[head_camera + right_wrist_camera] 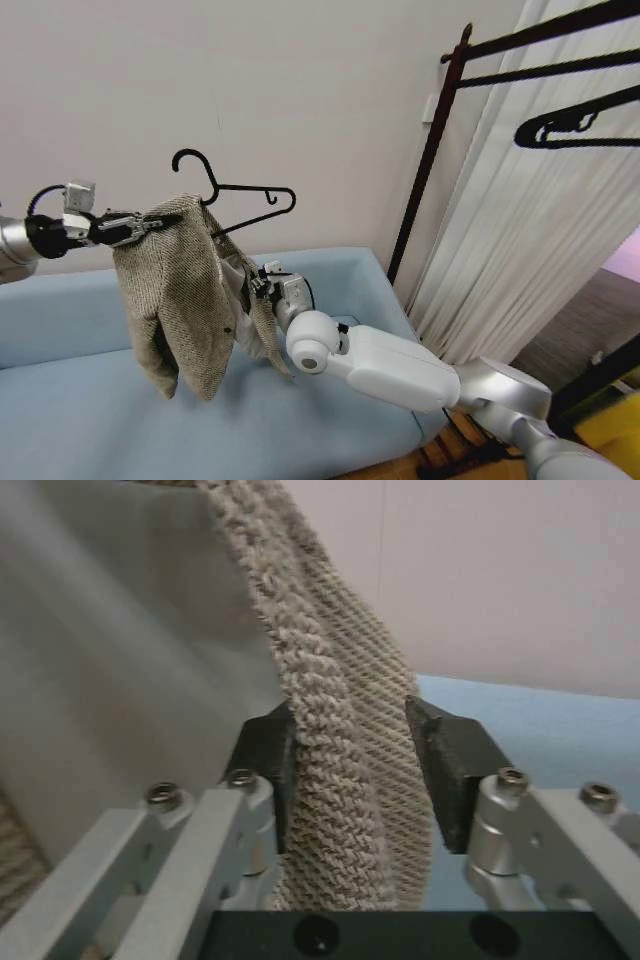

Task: Pick up the clothes from the sofa and hang them on the clothes hanger.

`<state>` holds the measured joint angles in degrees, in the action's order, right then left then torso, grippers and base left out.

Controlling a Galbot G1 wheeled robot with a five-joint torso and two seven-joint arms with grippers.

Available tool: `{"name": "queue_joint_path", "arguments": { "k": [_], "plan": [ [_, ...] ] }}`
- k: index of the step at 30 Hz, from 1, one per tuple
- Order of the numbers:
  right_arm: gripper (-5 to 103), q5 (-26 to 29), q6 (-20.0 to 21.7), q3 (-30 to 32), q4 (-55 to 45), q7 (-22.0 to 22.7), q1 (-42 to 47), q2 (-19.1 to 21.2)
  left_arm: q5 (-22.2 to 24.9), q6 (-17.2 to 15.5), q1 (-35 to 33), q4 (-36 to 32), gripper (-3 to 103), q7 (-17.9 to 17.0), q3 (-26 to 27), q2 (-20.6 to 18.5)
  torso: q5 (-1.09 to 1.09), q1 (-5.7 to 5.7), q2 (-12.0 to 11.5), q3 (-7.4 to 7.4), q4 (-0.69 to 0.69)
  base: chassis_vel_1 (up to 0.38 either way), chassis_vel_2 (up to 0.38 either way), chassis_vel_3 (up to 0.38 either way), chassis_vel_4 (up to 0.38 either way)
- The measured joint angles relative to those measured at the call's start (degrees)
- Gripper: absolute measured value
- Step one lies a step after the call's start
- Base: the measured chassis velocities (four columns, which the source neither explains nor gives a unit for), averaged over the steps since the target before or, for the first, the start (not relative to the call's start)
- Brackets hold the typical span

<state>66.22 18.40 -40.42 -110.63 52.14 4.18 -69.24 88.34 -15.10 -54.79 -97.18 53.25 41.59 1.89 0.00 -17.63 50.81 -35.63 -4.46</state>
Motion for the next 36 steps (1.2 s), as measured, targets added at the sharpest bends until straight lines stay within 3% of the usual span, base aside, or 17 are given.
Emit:
{"name": "queue_joint_path", "arguments": {
  "k": [1,3,10,26,36],
  "plan": [
    [33,0.1,-0.3,-0.3,-0.1,-0.3,0.0,-0.3,0.0,0.0,0.0,0.0,5,0.0,0.0,0.0,0.00,0.00,0.0,0.00,0.00,0.000,0.000,0.000,0.000],
    [21,0.1,-0.6,-0.5,-0.2,-0.5,0.0,-0.5,0.1,0.0,0.1,0.0,5,0.0,0.1,0.0,0.00,0.00,0.0,0.00,0.00,0.000,0.000,0.000,0.000],
    [2,0.0,-0.7,-0.2,-0.1,-0.5,0.4,-0.3,0.3,0.1,0.3,-0.5,5,0.0,0.3,0.3,0.00,0.00,0.0,0.00,0.00,0.000,0.000,0.000,0.000],
    [2,-3.5,-0.5,13.0,1.8,-0.7,-2.8,4.5,0.2,0.3,0.5,-2.1,5,-0.5,0.5,1.8,0.01,0.00,0.0,0.00,-0.01,0.000,0.000,0.000,0.000],
    [2,-5.2,0.7,18.1,2.1,-7.9,-8.1,9.0,-2.3,0.0,0.4,-2.2,5,-0.2,0.4,3.5,0.00,0.00,0.0,0.00,0.00,0.000,0.000,0.000,0.000]
  ]
}}
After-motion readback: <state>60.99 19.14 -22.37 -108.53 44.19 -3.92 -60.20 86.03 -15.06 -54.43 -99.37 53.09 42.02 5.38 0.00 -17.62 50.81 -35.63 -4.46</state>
